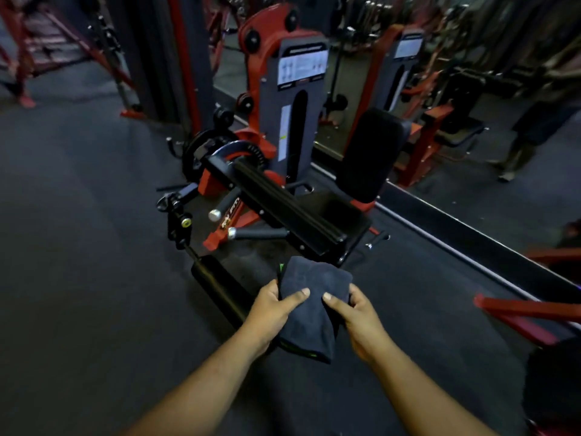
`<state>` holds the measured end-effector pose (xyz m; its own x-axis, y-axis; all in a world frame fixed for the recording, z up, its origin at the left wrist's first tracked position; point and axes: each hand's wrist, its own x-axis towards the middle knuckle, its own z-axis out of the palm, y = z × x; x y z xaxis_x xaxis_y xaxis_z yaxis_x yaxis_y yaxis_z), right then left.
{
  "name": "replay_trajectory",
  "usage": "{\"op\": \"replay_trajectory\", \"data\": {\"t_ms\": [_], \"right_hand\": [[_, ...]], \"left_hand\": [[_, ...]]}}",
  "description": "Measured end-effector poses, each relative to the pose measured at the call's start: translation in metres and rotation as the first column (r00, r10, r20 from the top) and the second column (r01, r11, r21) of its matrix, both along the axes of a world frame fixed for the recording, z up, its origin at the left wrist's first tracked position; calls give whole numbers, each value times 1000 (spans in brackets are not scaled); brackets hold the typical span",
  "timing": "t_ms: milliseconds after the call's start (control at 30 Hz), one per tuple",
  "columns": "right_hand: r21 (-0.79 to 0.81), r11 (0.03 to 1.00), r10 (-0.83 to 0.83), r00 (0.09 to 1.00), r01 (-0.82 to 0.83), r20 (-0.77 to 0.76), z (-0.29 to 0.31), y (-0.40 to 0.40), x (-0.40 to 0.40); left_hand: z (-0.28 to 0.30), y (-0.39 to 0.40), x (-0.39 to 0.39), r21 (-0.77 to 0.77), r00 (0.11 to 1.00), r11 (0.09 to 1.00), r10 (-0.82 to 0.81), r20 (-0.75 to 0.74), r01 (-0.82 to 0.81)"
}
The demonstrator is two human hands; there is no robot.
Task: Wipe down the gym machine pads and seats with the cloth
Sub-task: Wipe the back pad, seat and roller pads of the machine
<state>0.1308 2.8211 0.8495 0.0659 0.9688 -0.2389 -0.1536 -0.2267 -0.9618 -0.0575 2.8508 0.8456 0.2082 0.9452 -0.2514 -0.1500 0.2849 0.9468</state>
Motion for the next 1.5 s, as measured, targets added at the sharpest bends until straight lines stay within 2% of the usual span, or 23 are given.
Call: {"op": "replay_trajectory", "data": {"t_ms": [100,233,400,567,733,833,1100,1167,1300,1500], "right_hand": [[79,992,-106,991,100,85,3,4,47],[163,971,-200,968,176,150,8,17,109],[262,928,-316,933,266,171,24,46,198],[302,913,-348,909,273,231,35,89,269],[331,896,-402,859,297,318,44,145,316],[341,893,-409,845,293,345,50,185,338],[353,893,-420,797,279,434,45,346,407],[338,910,-380,811,241,445,44,375,415],[342,917,-370,757,205,539,43,449,432],[405,909,-367,656,102,660,59,563,464]], "left_hand": [[17,17,42,104,996,994,-23,-87,32],[28,42,106,193,991,978,-58,-123,82],[33,65,203,144,998,988,-63,4,61],[38,98,288,105,997,994,-25,75,17],[44,148,336,152,998,987,44,48,-51],[40,189,360,179,997,981,75,17,-77],[29,361,430,224,996,971,84,22,-87],[25,393,440,210,996,974,80,31,-85],[16,470,461,168,998,984,58,30,-63],[22,572,490,204,986,976,109,-128,-82]]}}
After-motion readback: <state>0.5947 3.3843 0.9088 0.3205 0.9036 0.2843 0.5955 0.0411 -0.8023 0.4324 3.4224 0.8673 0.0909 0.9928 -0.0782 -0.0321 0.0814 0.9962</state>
